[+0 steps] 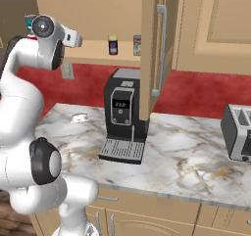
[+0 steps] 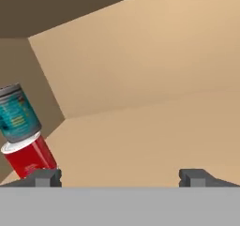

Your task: Stack two cans on top of the other two cans in the cabinet.

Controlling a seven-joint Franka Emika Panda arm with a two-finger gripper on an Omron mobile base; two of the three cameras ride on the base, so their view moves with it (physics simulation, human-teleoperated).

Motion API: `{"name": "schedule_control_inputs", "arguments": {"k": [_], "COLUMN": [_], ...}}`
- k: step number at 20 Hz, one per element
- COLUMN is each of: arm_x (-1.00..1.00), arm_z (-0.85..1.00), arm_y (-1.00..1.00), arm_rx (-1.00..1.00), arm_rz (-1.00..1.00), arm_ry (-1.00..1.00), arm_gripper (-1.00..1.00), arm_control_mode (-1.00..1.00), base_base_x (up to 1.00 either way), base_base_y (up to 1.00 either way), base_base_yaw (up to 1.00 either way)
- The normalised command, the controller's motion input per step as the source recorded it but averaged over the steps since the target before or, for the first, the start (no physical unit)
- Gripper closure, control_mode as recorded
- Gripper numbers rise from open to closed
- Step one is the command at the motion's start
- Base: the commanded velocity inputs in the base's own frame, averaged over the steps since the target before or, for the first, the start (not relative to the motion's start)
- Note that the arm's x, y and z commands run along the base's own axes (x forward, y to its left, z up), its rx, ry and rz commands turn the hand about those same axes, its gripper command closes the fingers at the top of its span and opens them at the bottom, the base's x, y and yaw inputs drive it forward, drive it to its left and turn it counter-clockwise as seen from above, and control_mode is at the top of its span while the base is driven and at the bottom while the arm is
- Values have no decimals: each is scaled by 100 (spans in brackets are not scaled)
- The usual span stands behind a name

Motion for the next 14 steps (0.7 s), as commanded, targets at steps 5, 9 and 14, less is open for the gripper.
{"name": "schedule_control_inputs", "arguments": {"k": [5,9,14], "arm_x": [-17,-8,-9], "arm_z": [0,0,-1], "arm_y": [-64,-66,-64], "arm_rx": [0,0,0], "arm_rz": [-22,-18,-14], "arm_ry": [8,9,8], "arm_gripper": [-100,-100,-100], "arm_control_mode": [-100,-100,-100], "base_base_x": [0,0,0], "base_base_y": [0,0,0], "base_base_yaw": [0,0,0]}}
